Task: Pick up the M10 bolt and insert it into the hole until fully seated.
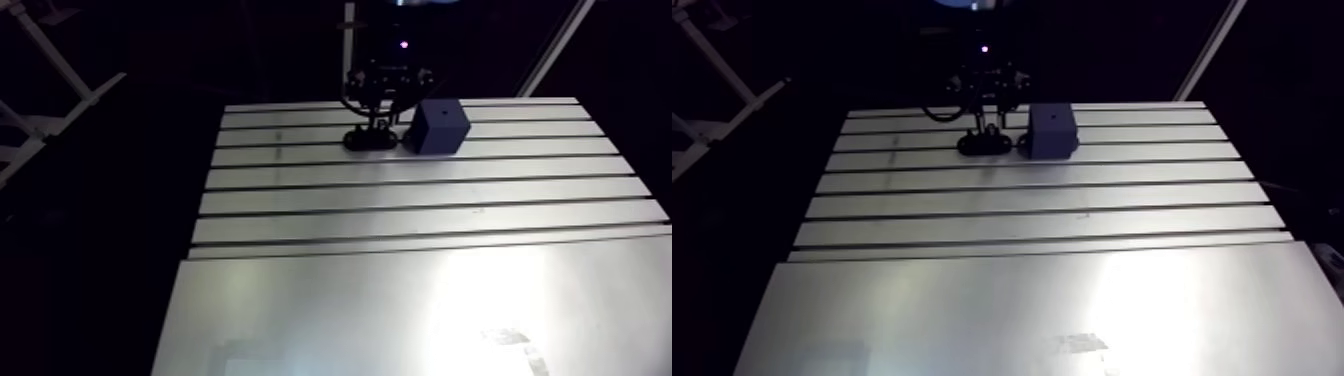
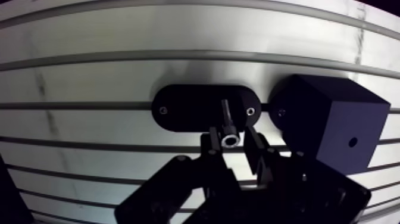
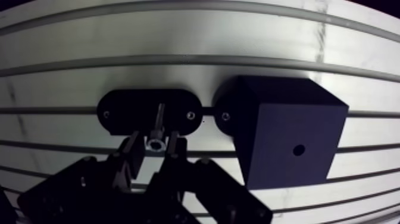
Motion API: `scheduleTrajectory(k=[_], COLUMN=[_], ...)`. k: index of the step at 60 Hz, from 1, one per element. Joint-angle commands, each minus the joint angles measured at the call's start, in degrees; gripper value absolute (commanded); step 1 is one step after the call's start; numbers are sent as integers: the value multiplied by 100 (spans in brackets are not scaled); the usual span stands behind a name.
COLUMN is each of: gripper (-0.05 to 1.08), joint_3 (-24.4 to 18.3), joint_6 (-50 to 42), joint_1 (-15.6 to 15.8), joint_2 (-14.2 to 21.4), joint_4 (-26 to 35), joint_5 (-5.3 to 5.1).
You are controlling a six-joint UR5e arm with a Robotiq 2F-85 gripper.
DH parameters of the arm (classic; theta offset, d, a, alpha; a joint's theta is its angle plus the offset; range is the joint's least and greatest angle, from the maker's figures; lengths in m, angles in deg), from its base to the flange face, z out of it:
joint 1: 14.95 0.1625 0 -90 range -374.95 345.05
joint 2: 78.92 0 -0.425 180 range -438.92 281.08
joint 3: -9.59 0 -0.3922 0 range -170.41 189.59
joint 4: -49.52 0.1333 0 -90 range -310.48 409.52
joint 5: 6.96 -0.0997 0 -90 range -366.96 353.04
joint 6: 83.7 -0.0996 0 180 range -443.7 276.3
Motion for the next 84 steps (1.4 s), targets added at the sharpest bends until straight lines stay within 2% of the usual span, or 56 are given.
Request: scheduleTrajectory(k=[1, 12, 17, 26, 32, 46, 55, 67, 79, 84], gripper=[69, 72, 79, 83, 91, 96, 96, 96, 106, 107], joint_3=[-1, -1, -9, -19, -18, -137, -337, -557, -852, -1101], joint_6=[-7, -7, -7, -7, -7, -7, -7, -5, 2, 2], joint_1=[-9, -9, -9, -9, -9, 0, -9, -9, -43, -109], joint_2=[0, 0, 0, 0, 8, 170, 303, 435, 571, 572], joint_4=[5, 4, 5, 5, 5, 80, 484, 695, 846, 1196], joint_5=[-23, -24, -42, -75, -103, -43, -33, -42, -58, -34])
